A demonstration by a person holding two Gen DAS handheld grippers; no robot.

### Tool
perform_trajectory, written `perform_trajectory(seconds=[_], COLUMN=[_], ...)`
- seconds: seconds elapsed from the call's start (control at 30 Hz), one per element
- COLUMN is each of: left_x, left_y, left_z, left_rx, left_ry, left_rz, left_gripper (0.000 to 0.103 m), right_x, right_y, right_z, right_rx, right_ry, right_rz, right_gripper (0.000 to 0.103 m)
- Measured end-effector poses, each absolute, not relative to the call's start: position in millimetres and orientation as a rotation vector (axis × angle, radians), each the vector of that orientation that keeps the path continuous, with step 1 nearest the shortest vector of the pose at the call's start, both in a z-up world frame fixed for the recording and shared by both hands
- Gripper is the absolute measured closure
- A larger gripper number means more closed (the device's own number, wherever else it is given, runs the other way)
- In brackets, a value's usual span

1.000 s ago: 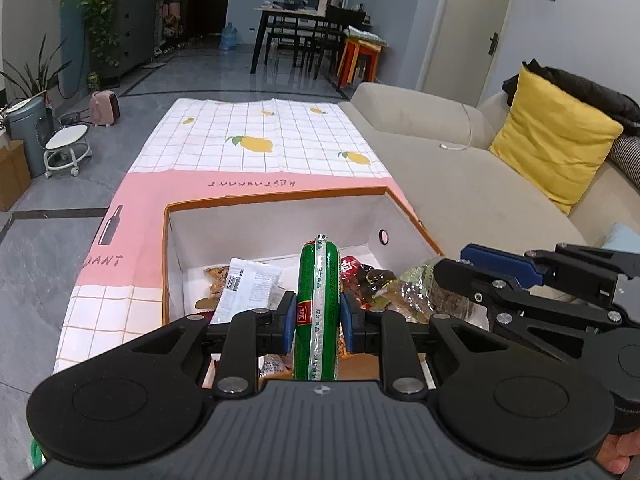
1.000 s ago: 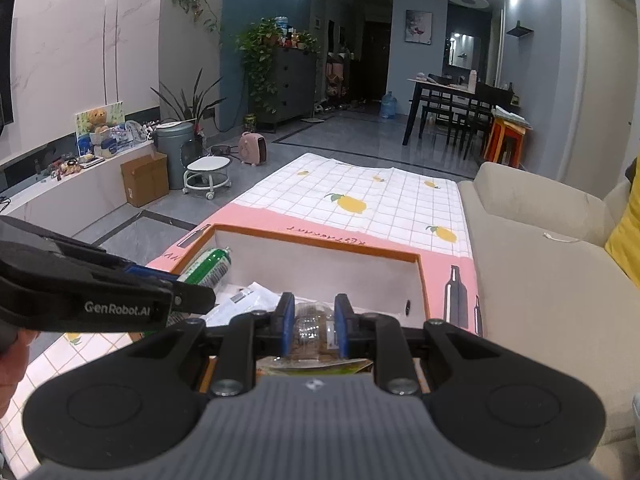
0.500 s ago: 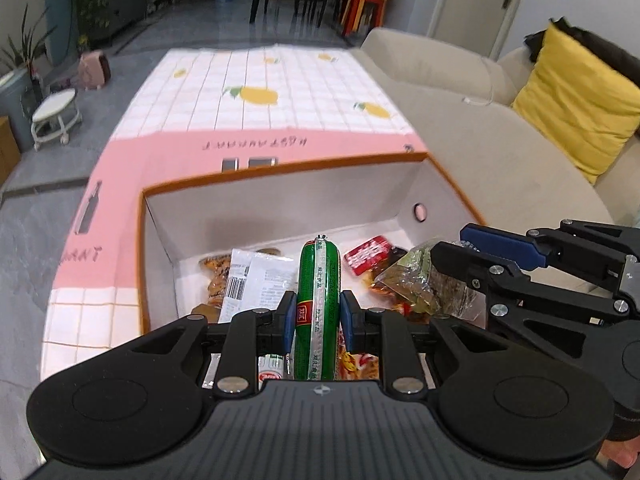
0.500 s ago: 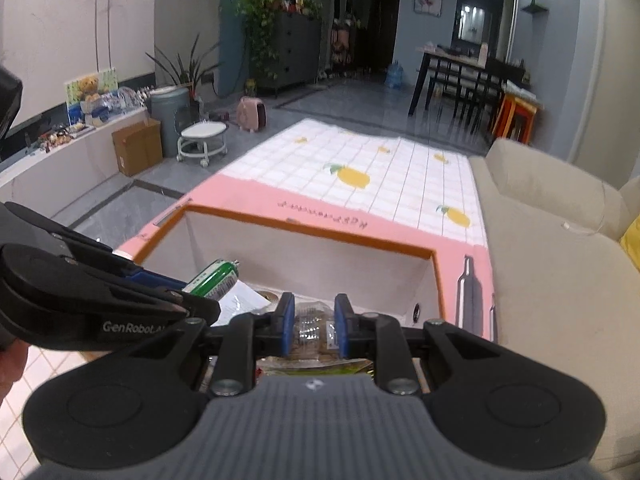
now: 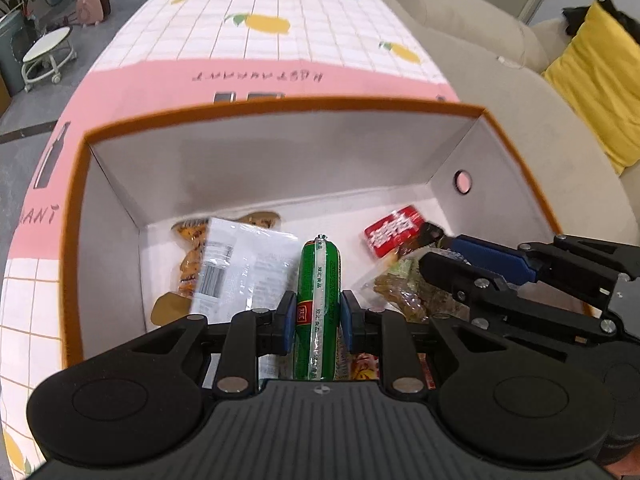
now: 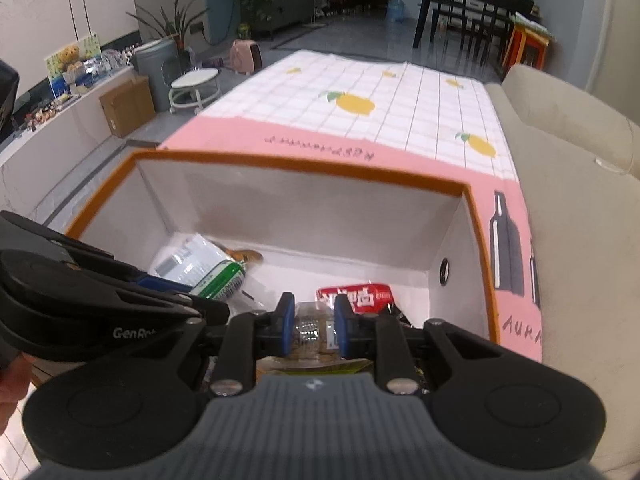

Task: Organize snacks
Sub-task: 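Open both grippers to drop the sausage and nut bag into the box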

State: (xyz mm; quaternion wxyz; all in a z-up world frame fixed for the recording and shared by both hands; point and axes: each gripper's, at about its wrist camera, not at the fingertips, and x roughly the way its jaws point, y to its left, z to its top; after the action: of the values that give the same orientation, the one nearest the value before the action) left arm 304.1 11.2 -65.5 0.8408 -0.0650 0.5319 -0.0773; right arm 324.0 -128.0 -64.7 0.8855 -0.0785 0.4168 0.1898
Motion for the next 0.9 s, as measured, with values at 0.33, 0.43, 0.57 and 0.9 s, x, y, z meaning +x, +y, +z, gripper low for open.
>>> perform_trajectory(seconds=[0.33,0.43,0.57,0.9], left_x=[312.1,310.2,305.1,290.3], left_y=[6.1,5.8,6.5,11.3], left_z=[-76.5,-77.2,-76.5,-56.2], left_rx=[-0.125,-0.127,-0.122,-0.103], left_ry=[1.186,1.194,1.186,1.123], left_rz=[-0.161,-0.164,-0.162,-0.127], left_gripper=[0.078,0.076,0.074,0.05], right_x=[329.0,328.5,324.7,315.3], right_y=[-129.7,-129.5,-130.5,-137.3], right_z=[-83.7,-85.3,-85.2,-70.4], right_rx=[-0.179,-0.186,-0.188,-0.187], right_ry=[0.928,0.94,0.94,0.915], right_rz=[0.405,0.403,0.397,0.371], right_gripper=[0.085,0.084,0.081,0.056])
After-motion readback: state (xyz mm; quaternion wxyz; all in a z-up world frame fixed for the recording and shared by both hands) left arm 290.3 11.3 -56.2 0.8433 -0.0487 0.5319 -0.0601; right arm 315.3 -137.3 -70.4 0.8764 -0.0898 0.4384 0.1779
